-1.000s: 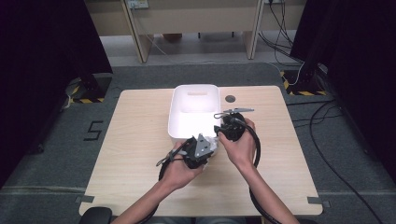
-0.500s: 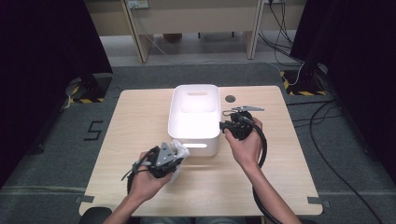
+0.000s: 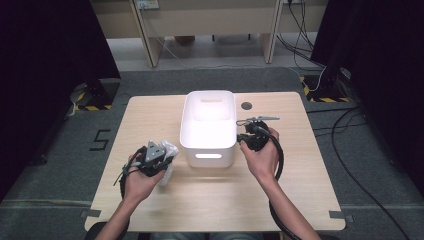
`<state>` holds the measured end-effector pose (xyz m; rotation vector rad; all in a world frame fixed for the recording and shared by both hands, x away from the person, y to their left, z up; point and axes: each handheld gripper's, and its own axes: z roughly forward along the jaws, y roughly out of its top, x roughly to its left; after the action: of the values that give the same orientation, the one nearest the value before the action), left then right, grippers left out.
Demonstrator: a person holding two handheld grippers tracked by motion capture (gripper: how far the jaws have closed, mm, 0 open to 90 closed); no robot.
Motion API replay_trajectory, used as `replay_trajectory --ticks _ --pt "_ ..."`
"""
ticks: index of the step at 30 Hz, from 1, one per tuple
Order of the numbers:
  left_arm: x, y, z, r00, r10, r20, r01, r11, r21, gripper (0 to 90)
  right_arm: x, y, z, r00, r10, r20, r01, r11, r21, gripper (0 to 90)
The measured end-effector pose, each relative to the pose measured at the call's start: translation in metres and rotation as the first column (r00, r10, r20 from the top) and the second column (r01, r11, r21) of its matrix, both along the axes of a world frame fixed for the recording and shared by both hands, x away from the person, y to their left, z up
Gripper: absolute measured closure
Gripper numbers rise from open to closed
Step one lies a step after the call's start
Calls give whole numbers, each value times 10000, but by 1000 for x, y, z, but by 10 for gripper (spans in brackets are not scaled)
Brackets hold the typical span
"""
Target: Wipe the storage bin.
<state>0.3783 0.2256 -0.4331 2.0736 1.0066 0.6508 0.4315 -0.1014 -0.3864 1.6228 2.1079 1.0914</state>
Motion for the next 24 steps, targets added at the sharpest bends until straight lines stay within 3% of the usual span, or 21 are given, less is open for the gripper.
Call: replay_trajectory --ticks 5,15,17,21,24 --pt "4 -11 -2 9978 -660 -46 660 9978 -27 781 1 2 -2 10000 18 56 -18 10000 -86 824" --pt "3 -19 -5 9957 -922 -35 923 9956 136 778 1 1 -2 9999 -93 123 94 9999 -134 801" --pt "4 -15 -6 9966 -823 -16 824 9966 87 773 2 0 -3 9998 -136 165 138 9998 -105 776" --pt "10 2 -6 9999 -70 101 67 9995 308 766 1 0 -1 9993 -175 344 181 9997 -165 756" --pt "18 13 -4 9987 424 281 -440 9974 573 765 2 -1 -1 9993 -177 344 183 9997 -173 742"
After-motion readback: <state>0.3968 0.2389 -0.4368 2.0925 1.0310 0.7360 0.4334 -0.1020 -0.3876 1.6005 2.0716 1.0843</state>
